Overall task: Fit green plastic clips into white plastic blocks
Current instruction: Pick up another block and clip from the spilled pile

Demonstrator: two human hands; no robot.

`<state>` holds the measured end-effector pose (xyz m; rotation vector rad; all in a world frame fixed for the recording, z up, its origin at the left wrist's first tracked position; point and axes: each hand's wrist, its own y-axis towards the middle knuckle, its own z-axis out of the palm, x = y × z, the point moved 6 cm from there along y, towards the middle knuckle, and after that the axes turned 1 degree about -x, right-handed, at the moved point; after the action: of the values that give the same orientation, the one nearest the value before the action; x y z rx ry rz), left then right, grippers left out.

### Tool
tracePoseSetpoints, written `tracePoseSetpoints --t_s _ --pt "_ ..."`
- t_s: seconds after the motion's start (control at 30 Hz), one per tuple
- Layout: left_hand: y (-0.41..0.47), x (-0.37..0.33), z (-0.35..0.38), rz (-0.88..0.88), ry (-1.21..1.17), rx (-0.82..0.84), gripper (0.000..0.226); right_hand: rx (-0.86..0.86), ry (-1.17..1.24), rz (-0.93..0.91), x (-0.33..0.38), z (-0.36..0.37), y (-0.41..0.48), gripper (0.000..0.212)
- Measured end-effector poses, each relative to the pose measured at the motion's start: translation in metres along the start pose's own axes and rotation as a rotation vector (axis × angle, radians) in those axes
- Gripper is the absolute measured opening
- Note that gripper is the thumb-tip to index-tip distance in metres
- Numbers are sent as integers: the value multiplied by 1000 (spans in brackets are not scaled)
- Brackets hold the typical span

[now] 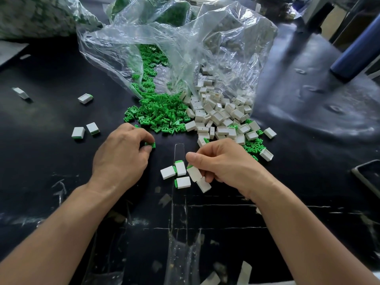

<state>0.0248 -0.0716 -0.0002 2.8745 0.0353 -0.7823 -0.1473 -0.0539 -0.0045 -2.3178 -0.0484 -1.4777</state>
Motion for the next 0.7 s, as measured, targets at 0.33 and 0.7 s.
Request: tracePoseSetpoints --t_s 0.33,0.7 --pt "0 1 -1 6 -7 -6 13 29 -94 -9 -6 2 3 13" --pt "0 2 -2 13 -45 -21 19 -135 -208 -38 -6 -13 4 20"
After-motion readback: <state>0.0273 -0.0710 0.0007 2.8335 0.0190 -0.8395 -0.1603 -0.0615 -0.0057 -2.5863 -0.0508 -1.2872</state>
